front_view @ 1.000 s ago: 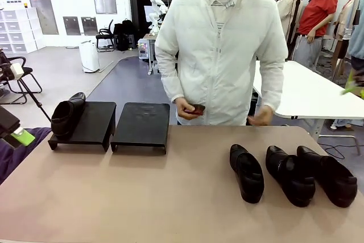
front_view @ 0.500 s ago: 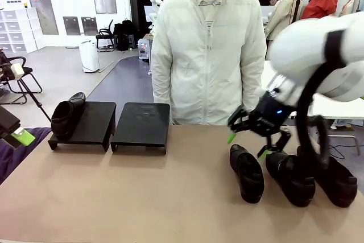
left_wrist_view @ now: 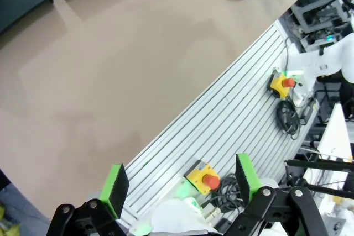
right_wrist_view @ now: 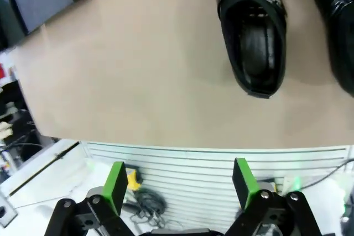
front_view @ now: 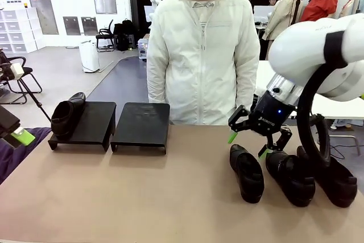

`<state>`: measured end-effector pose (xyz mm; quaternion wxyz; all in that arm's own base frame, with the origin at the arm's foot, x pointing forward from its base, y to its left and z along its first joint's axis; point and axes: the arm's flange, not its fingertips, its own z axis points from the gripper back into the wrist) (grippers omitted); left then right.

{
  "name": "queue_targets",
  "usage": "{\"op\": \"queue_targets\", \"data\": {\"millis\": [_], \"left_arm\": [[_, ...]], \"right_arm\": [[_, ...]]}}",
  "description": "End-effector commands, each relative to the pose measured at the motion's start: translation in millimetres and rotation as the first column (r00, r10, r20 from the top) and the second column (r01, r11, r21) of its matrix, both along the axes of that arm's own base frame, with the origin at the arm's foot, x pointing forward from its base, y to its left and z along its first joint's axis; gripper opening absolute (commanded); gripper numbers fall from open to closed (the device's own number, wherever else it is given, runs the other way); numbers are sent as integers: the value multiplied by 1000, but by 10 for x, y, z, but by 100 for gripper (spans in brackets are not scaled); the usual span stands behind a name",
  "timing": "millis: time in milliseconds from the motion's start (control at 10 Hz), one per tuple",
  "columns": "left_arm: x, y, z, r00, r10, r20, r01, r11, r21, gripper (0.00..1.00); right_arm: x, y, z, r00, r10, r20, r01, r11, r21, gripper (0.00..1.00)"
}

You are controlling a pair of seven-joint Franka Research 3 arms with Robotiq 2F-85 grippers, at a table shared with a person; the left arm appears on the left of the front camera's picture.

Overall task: Organize the shoes by placing them on the stand.
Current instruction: Pick up one Shoe and place it in the middle of the table.

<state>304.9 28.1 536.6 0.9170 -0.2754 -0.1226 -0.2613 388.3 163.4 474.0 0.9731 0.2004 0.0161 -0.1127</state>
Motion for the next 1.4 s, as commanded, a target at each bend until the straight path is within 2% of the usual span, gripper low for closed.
{"op": "queue_targets", "data": {"millis": [0, 200, 400, 500, 700, 800, 1200, 1300], "left_arm": [[-5, 26, 5, 1000, -14, 8, 14, 1000, -16, 100], [-5, 26, 5, 1000, -14, 8, 14, 1000, -16, 100], [-5, 26, 5, 1000, -14, 8, 14, 1000, -16, 100], [-5, 26, 5, 1000, -14, 8, 14, 1000, -16, 100], [-5, 26, 5, 1000, -14, 8, 14, 1000, -16, 100], [-5, 26, 5, 1000, -14, 8, 14, 1000, -16, 100], [-5, 26, 5, 1000, -14, 8, 14, 1000, -16, 100], [-5, 26, 5, 1000, -14, 8, 14, 1000, -16, 100]], "right_arm": [[88, 348, -318, 995, 46, 93, -24, 975, -223, 100], [298, 459, -539, 977, 125, 174, -79, 965, -252, 100], [463, 539, -769, 979, 138, 148, -93, 956, -279, 100], [559, 550, -898, 980, 114, 162, -57, 946, -320, 100], [695, 582, -1092, 976, 180, 124, -128, 930, -344, 100], [751, 604, -1172, 978, 177, 114, -125, 923, -363, 100], [796, 620, -1222, 978, 186, 90, -139, 915, -379, 100], [794, 628, -1244, 976, 202, 75, -157, 906, -393, 40]]}}
